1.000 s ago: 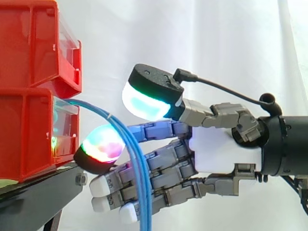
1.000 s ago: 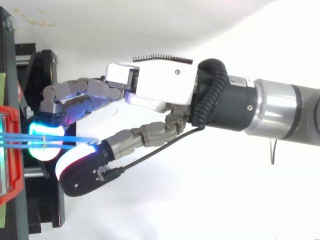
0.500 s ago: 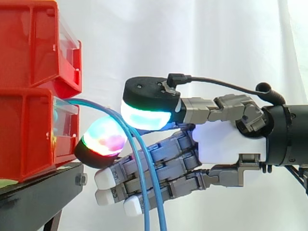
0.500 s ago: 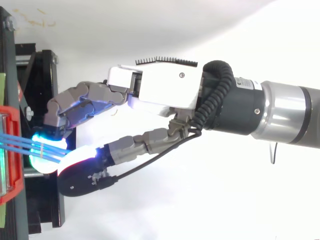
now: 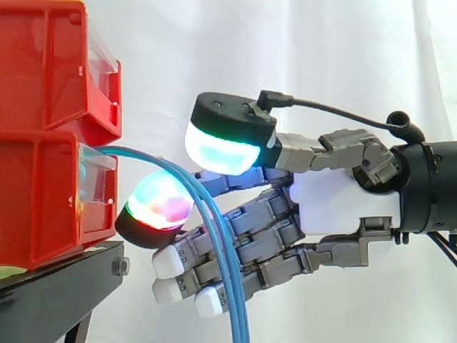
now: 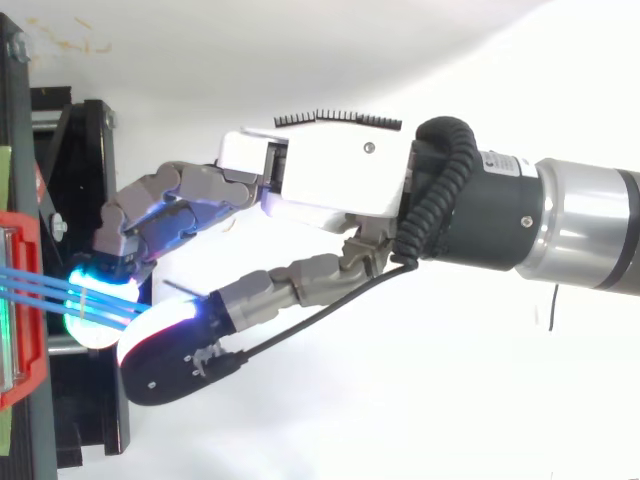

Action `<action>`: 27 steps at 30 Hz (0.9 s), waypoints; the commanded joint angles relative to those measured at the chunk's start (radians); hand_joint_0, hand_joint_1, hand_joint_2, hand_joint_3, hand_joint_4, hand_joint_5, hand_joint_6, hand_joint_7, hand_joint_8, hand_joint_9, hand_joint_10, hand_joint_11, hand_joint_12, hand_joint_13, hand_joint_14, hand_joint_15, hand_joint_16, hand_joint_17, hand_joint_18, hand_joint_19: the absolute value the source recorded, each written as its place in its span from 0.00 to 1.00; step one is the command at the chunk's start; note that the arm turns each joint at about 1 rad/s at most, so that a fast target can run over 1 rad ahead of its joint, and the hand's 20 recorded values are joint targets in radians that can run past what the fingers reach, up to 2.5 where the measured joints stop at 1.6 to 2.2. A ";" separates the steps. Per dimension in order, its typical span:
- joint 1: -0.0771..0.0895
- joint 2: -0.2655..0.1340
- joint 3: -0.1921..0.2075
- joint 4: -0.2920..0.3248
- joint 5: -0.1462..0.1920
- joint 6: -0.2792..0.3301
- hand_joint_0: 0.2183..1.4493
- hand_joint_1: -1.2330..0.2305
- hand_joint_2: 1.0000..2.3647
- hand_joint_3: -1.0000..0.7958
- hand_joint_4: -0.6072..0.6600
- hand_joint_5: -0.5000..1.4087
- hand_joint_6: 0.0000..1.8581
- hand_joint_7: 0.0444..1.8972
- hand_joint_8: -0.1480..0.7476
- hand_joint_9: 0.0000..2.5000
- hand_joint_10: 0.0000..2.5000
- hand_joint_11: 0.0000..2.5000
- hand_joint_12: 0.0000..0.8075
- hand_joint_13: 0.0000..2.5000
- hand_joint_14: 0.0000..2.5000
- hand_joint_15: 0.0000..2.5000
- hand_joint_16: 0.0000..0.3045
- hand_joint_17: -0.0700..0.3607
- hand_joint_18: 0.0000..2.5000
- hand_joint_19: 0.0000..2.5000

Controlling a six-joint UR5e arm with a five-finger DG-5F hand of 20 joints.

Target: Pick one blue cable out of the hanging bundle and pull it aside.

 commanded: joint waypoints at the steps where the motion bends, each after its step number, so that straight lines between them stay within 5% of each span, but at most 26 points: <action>1: 0.000 0.002 0.001 -0.013 0.000 0.000 0.23 0.45 0.00 0.28 0.57 0.18 0.47 0.39 0.47 0.29 0.01 0.17 0.43 0.22 0.00 0.12 0.16 0.41 0.19 0.18; 6: 0.000 0.003 0.001 -0.015 0.000 0.000 0.28 0.40 0.00 0.32 0.57 0.19 0.49 0.42 0.47 0.32 0.01 0.21 0.42 0.24 0.01 0.14 0.15 0.40 0.20 0.19; 12: 0.000 0.014 0.001 -0.016 0.002 0.000 0.34 0.28 0.02 0.44 0.42 0.17 0.52 0.45 0.47 0.33 0.01 0.24 0.42 0.25 0.01 0.15 0.14 0.39 0.22 0.19; 16: 0.000 0.020 0.001 -0.024 0.000 0.000 0.42 0.24 0.01 0.39 0.34 0.16 0.52 0.46 0.46 0.32 0.01 0.24 0.42 0.25 0.01 0.15 0.14 0.38 0.23 0.19; 20: 0.000 0.020 0.001 -0.028 0.000 0.000 0.46 0.24 0.00 0.28 0.37 0.16 0.52 0.46 0.45 0.32 0.01 0.24 0.42 0.25 0.01 0.15 0.14 0.38 0.24 0.19; 27: 0.000 0.020 0.001 -0.028 0.000 0.006 0.24 0.27 0.00 0.28 0.52 0.16 0.51 0.38 0.48 0.33 0.01 0.25 0.45 0.26 0.01 0.16 0.15 0.40 0.25 0.19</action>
